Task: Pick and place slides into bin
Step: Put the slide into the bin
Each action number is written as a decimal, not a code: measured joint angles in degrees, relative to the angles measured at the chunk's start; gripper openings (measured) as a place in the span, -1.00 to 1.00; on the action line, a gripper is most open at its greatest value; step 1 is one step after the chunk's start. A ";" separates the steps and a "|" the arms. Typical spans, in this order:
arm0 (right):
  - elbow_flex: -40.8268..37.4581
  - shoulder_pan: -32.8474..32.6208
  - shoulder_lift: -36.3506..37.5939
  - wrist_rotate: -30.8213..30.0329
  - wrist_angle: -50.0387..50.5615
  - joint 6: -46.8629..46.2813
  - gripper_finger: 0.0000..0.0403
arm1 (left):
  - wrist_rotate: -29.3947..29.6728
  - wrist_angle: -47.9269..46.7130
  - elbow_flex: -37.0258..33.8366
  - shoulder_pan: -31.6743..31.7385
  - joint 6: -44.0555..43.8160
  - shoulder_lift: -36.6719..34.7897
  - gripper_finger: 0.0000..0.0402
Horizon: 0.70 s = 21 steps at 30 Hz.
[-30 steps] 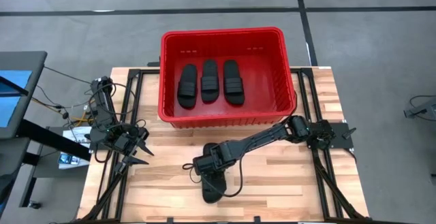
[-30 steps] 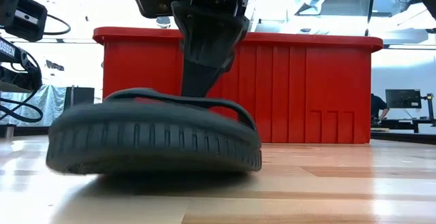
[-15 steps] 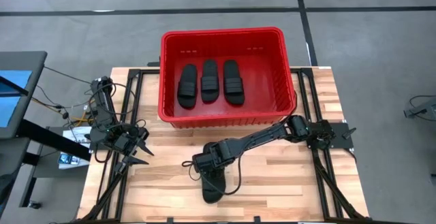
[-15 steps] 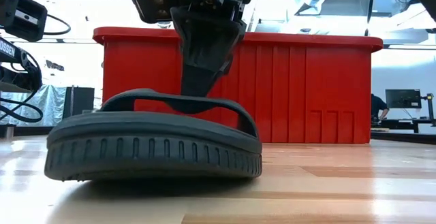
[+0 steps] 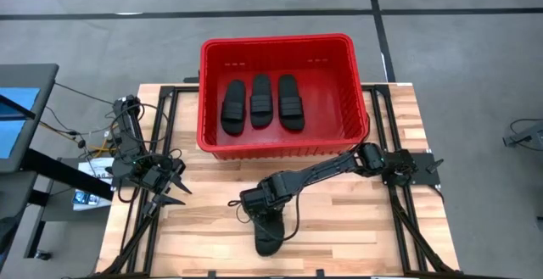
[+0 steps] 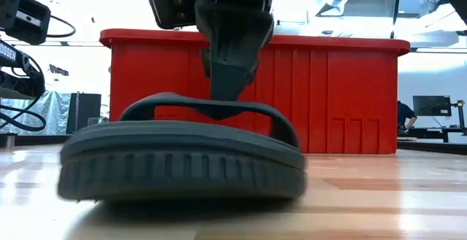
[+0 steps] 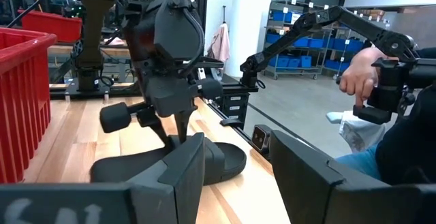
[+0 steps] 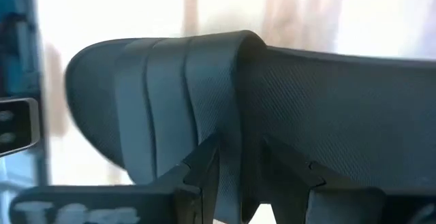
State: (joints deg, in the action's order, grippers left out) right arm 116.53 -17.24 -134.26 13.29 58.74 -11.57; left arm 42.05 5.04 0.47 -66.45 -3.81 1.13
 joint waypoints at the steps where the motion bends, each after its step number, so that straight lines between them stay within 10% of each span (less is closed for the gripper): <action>1: 0.14 0.16 0.00 0.84 0.22 0.01 -0.52 | 0.01 -0.01 0.00 0.01 0.01 -0.01 -0.22; 21: 3.02 0.07 0.04 7.90 0.74 1.09 -0.52 | -0.01 -0.02 0.02 0.01 0.06 0.00 -0.22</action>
State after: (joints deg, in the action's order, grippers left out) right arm 119.55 -17.18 -134.21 21.19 59.48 -10.48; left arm 42.04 5.02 0.49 -66.43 -3.75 1.12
